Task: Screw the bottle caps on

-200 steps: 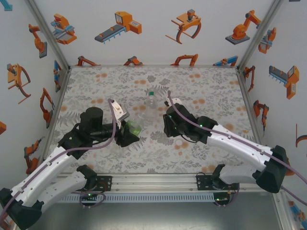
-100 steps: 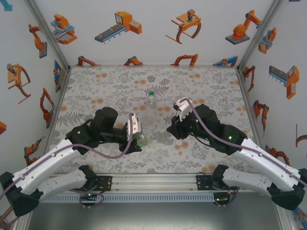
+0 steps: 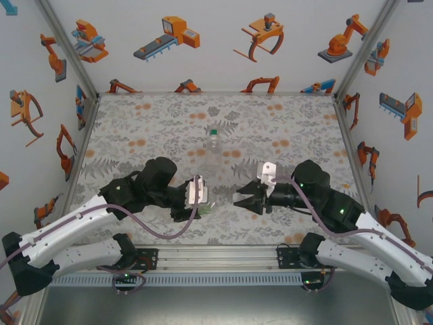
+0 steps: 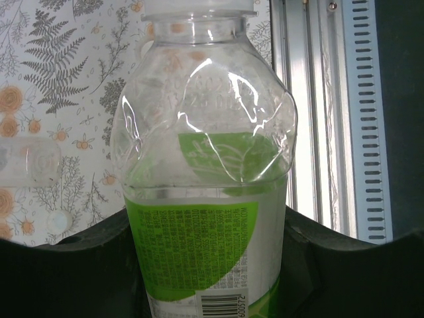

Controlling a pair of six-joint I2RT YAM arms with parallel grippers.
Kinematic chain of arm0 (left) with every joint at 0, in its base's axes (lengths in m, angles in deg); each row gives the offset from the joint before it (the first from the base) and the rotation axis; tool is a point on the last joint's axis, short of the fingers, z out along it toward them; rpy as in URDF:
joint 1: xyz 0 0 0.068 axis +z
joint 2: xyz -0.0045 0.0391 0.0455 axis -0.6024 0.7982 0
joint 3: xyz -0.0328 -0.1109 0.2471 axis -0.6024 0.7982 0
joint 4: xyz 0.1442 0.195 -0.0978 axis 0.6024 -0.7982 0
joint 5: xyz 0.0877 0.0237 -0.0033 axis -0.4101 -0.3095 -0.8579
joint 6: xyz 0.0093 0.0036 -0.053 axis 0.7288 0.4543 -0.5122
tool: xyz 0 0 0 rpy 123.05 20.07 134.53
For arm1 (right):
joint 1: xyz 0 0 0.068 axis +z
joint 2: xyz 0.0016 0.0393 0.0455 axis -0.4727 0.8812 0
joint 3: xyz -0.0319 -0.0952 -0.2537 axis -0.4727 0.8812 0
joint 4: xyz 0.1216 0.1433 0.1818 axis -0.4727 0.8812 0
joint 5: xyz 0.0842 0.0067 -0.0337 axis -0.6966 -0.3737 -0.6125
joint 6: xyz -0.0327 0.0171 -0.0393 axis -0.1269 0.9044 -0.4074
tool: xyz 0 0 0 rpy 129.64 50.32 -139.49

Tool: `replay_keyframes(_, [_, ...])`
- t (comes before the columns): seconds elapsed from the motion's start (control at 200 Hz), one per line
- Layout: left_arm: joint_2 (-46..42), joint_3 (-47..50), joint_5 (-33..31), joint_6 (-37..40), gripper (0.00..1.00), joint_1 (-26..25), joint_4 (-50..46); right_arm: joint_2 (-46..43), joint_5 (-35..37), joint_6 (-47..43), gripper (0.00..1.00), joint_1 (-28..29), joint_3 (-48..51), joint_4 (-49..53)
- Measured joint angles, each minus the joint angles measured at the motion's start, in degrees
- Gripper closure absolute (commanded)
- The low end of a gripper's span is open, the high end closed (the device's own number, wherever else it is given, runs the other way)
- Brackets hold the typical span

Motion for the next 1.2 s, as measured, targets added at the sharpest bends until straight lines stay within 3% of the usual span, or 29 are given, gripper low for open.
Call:
replay_keyframes(0.335, [1.3, -0.7, -0.2, 1.2, 1.00, -1.4, -0.2, 1.4, -4.9, -5.3, 0.89, 0.0, 2.1, -3.2])
replay_keyframes(1.201, [3.4, -1.4, 0.5, 2.4, 1.00, -2.4, -1.8, 2.0, -10.1, -5.2, 0.90, 0.1, 3.9, -6.9])
